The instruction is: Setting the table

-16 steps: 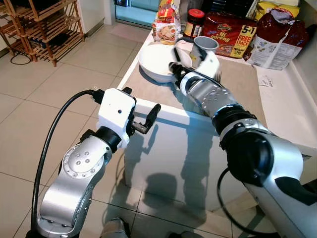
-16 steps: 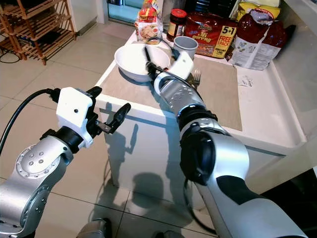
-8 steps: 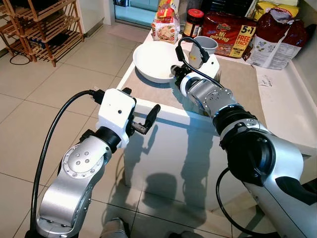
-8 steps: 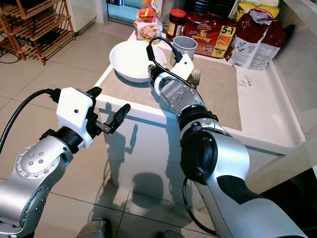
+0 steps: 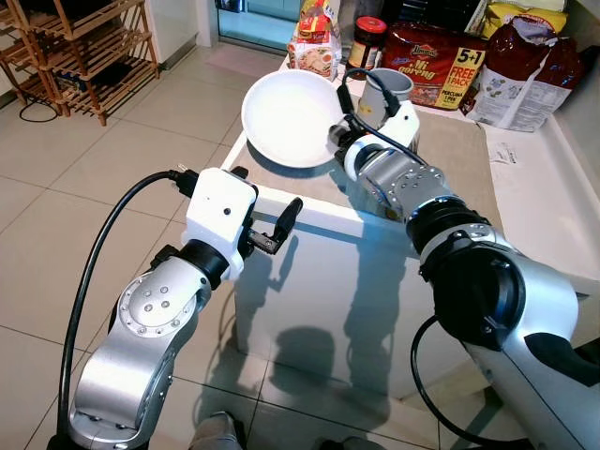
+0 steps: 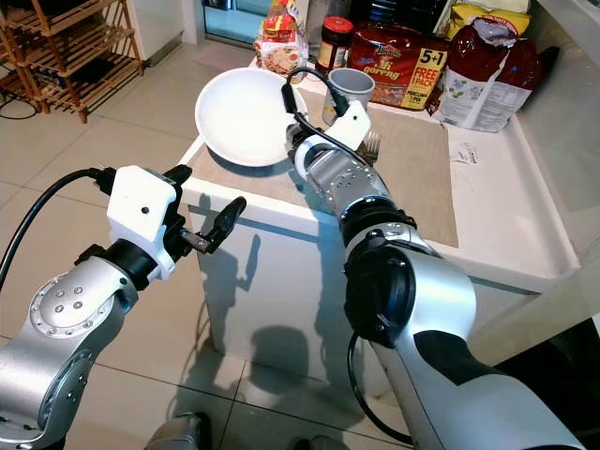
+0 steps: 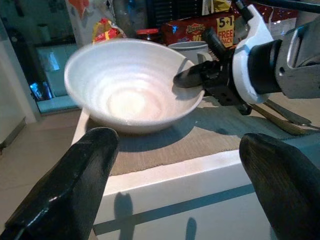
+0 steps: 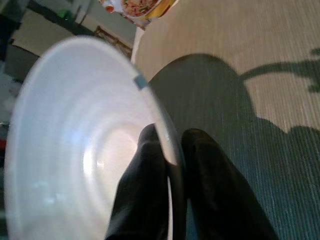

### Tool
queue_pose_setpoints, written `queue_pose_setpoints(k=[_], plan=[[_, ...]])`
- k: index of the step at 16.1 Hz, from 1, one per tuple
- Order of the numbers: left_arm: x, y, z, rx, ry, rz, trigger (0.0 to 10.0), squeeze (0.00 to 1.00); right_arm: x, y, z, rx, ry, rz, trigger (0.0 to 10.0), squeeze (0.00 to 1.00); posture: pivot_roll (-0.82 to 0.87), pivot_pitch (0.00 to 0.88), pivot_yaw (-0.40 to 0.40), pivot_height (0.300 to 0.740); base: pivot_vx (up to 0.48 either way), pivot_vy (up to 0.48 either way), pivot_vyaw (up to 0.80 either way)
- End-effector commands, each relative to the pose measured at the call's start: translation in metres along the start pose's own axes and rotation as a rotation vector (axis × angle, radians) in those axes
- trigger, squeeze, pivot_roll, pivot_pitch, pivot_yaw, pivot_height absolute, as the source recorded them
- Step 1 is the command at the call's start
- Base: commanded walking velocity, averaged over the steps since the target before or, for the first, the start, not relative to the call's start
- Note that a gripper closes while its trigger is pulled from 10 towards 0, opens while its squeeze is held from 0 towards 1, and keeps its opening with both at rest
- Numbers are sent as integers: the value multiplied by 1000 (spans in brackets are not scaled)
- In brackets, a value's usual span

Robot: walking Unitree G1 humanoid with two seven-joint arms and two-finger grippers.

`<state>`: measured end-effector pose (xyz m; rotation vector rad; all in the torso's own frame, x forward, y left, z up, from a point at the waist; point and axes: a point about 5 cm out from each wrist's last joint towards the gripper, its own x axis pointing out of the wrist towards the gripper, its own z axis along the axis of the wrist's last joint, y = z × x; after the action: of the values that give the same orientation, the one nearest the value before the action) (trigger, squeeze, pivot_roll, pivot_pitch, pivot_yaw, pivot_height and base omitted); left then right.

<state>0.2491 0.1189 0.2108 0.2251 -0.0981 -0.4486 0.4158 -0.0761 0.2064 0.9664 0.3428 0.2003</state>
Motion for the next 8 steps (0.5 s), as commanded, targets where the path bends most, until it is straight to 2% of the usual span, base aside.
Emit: queue_pose_setpoints(k=[1,5,6,8], plan=[[3,2,2,14,-8,12,10000,0,-5,3,25,23,-57,72,0,0,80,67,-113,740,0,0,0],[7,5,2,-1,-14,42,10000,0,-18,6,59,34,-49,184,0,0,52,67,-98,740,0,0,0],[8,6,1,-10,-17,49,10000,0,-28,11,69,11,-57,254,0,0,43,69,-94,740,0,0,0],[8,5,1,-23,-27,49,10000,0,-54,14,72,-107,-71,328,0,0,37,71,-91,740,0,0,0]])
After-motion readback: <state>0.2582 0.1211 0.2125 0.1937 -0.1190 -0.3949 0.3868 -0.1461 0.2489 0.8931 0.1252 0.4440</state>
